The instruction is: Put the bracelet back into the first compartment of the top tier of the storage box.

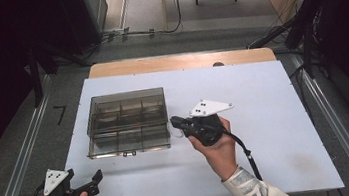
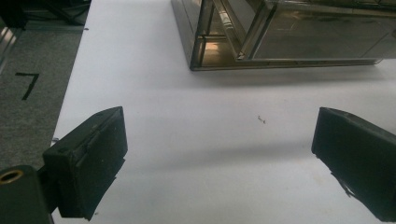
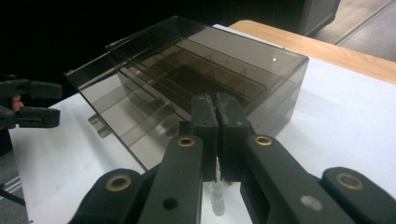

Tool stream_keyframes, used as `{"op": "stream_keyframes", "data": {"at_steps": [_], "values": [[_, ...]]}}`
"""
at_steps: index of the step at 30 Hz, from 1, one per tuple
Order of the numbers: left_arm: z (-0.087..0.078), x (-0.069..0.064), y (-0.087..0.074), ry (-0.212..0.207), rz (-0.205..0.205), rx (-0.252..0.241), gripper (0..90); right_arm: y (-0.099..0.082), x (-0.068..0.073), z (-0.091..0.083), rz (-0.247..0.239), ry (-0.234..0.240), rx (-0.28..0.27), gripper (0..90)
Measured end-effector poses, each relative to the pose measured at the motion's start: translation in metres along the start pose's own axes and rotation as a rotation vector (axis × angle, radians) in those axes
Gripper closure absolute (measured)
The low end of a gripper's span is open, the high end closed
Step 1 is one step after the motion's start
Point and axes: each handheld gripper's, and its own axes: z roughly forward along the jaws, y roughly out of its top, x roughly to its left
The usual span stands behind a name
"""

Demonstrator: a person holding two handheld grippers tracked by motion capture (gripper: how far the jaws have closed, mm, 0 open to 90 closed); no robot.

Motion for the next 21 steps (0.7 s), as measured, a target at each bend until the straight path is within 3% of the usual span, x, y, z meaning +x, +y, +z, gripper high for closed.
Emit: {"op": "stream_keyframes", "data": {"at_steps": [21], "values": [[0.000,0.000,0.000,-0.001,0.000,-0.001,4.1,0.020,0.019,0.012,-0.026,0.041,-0.015,85.1]]}}
